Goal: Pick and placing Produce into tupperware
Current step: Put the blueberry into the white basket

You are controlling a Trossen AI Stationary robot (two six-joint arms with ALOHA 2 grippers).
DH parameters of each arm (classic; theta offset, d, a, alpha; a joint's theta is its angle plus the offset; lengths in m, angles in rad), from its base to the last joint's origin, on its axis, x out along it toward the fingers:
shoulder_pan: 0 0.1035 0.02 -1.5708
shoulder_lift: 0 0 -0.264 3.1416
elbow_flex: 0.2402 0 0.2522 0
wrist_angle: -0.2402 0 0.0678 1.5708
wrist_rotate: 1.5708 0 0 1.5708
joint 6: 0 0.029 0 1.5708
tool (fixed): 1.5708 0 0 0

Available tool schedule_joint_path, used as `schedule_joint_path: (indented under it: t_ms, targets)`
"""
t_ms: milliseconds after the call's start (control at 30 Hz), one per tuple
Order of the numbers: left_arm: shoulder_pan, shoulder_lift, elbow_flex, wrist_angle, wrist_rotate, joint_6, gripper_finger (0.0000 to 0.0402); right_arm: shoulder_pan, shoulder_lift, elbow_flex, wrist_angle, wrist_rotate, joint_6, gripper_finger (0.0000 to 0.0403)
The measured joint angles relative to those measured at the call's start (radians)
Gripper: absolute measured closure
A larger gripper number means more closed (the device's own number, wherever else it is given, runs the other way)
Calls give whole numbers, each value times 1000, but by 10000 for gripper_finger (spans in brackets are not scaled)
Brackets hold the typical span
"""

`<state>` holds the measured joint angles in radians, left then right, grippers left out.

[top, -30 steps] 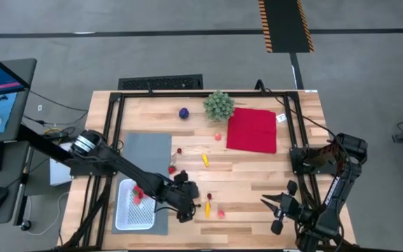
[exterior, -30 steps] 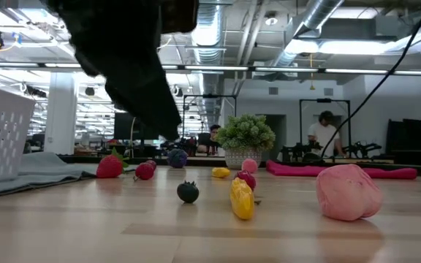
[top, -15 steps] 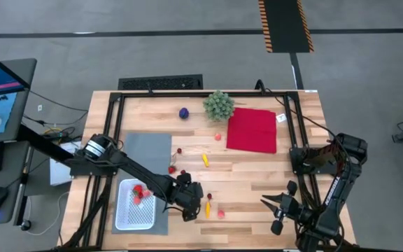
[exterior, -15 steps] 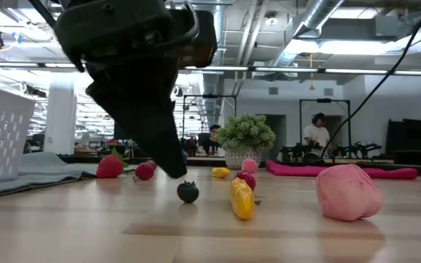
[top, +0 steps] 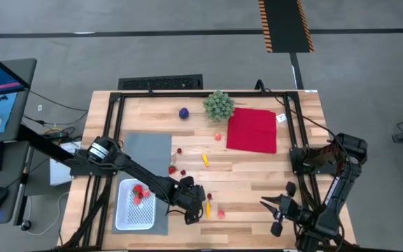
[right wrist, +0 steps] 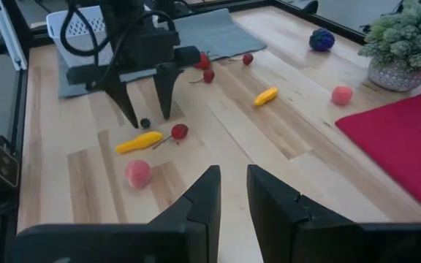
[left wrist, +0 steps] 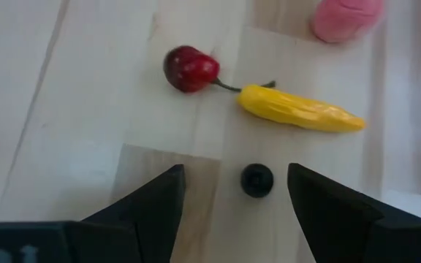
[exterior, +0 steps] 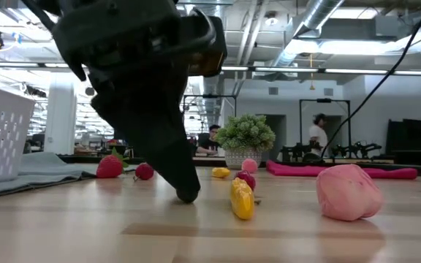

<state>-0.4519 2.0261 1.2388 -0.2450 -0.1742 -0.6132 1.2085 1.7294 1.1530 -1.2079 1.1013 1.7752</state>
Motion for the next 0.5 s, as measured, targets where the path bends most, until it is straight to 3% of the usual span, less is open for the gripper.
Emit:
schedule_joint_path:
  t_ms: [367, 500]
  targets:
    - [2, -1, -1, -17, 2, -11, 168, -7, 0, 0, 40, 0, -56, 312]
    - [2, 0, -1, -41, -14, -10, 193, -7, 0, 0, 40, 0, -56, 312]
